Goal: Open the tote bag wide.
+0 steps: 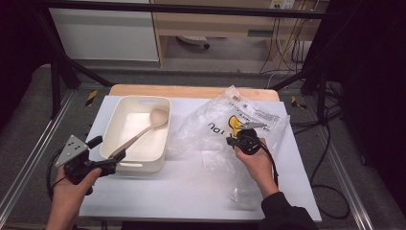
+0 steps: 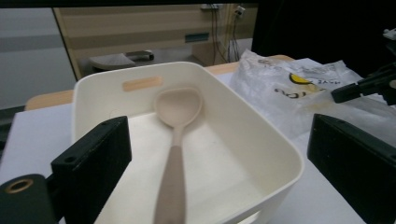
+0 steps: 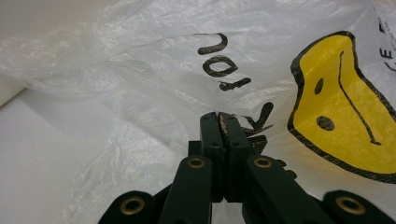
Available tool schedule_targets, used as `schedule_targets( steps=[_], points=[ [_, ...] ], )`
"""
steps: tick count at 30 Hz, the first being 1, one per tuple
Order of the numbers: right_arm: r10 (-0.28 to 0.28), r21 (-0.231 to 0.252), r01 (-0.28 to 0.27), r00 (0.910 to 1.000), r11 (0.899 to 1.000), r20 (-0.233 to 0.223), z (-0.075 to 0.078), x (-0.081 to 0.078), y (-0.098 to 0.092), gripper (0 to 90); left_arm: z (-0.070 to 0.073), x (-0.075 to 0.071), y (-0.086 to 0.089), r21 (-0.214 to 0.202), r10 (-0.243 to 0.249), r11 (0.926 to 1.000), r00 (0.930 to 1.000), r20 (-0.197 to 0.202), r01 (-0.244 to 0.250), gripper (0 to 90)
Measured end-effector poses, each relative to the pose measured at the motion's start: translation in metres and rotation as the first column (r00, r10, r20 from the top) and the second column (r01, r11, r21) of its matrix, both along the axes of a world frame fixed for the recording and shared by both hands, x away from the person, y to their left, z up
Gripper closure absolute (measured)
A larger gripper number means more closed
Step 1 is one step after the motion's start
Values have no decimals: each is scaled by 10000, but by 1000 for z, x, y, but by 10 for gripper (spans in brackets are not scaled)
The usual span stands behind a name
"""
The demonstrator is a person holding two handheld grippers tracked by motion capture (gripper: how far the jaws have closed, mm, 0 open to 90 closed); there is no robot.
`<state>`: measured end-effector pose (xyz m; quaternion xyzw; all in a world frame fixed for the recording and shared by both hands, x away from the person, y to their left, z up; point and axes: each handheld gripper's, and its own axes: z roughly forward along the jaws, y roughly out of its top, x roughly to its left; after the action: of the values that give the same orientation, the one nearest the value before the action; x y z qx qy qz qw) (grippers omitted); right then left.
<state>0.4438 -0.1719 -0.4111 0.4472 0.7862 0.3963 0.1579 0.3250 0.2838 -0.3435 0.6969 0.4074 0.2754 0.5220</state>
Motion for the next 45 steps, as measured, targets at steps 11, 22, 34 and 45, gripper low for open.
schedule_targets(
  steps=[11, 22, 34, 45],
  points=[
    [-43, 104, 39, 9991, 9999, 414, 6, -2, 0, 900, -5, 6, -69, 170, -1184, 9928, 9925, -302, 1190, 116],
    [-138, -9, 140, 9943, 9999, 1055, 17, -4, 2, 900, -30, 18, -138, 670, -2129, 9734, 9732, -872, 2190, 140],
    [67, 4, -68, 9943, 10000, 1063, 19, -4, 5, 900, -63, 42, -200, 1064, -2858, 9481, 9497, -1279, 2997, 364],
    [168, 47, -173, 9959, 9998, 884, 19, -6, 6, 900, -90, 74, -233, 1429, -3079, 9299, 9297, -2022, 3390, 786]
  ],
)
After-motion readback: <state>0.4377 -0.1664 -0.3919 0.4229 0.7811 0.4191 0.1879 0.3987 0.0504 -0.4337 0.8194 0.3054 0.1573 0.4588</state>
